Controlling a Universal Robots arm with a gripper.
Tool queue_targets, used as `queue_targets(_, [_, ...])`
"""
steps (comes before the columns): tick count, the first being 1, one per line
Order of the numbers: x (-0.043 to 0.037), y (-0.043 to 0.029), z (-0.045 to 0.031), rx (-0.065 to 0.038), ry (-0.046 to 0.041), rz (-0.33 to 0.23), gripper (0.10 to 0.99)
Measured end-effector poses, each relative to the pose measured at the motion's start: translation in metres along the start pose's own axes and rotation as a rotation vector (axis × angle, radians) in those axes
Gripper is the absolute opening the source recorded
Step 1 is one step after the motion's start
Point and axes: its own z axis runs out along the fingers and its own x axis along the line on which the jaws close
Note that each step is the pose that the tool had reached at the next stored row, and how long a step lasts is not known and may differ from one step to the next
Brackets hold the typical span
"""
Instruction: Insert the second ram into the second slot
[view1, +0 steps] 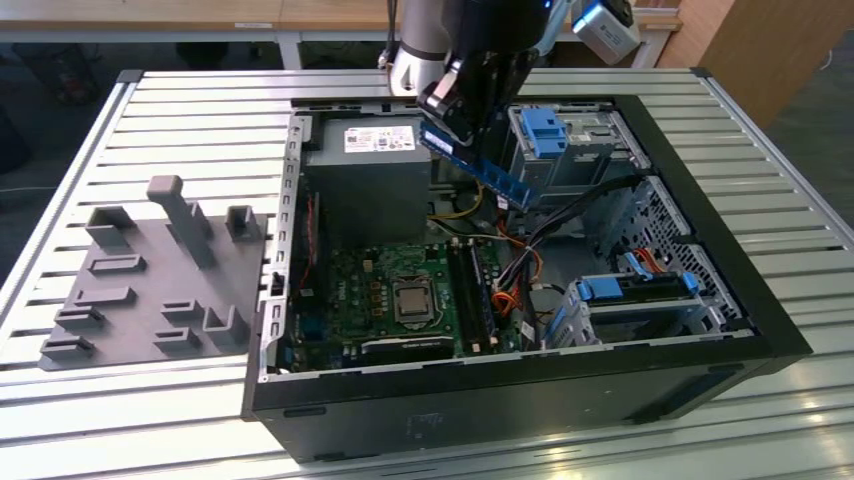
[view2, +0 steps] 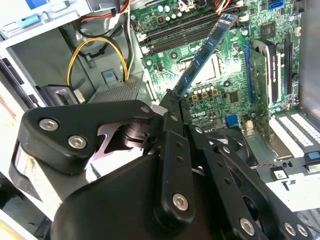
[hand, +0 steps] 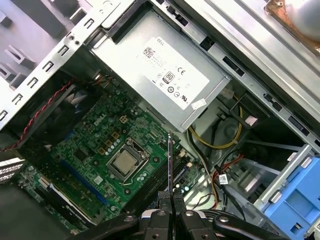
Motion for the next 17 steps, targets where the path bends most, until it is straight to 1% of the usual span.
queue_targets(11, [0.0000,0.0000,0.0001,0.001,-0.0021,0.056,0.133])
queue_targets(17, [0.0000,0.0000,0.0003,0.002,-0.0038,0.100,0.133])
